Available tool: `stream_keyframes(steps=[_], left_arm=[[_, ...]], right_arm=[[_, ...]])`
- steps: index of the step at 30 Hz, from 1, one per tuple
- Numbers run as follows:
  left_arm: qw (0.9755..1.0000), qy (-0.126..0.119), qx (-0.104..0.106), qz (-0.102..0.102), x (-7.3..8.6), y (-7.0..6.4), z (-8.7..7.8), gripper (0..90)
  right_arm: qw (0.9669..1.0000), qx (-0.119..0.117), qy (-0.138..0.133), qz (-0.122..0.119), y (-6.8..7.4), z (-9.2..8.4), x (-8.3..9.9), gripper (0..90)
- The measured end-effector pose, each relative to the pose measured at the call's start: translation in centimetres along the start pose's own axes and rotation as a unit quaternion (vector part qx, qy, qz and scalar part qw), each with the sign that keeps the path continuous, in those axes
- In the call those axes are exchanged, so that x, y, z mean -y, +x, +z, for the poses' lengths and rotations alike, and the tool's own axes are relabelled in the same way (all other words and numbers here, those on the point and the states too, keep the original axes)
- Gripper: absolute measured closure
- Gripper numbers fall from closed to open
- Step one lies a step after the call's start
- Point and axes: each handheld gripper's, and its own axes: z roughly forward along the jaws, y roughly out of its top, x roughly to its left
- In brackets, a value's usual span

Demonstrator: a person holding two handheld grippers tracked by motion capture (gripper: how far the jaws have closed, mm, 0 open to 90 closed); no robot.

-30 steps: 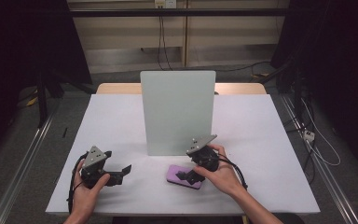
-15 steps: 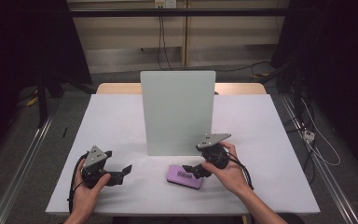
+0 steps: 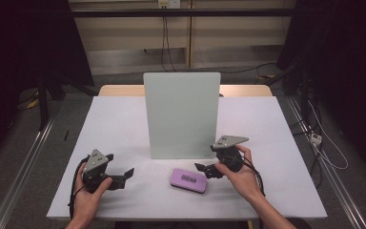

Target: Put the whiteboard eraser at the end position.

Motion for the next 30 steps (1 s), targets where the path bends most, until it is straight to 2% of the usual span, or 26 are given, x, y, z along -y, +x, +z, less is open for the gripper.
stream_keyframes(steps=[7,16,21,30], left_arm=[[1.0,-0.001,0.0,0.0,0.0,-0.1,0.0,4.9],[1.0,0.0,-0.001,0.001,0.0,-0.1,-0.1,4.9],[1.0,-0.001,-0.001,0.001,0.0,-0.1,-0.1,4.9],[1.0,-0.006,-0.005,0.0,0.0,-0.2,-0.3,4.9]], right_arm=[[0.9997,0.016,-0.006,0.018,-1.2,-1.3,1.1,10.3],[0.9988,0.031,-0.015,0.034,-1.9,-2.8,2.5,10.3],[0.9976,0.051,-0.023,0.042,-2.3,-4.1,3.1,10.3],[0.9955,0.066,-0.024,0.064,-3.3,-5.3,4.5,10.3]])
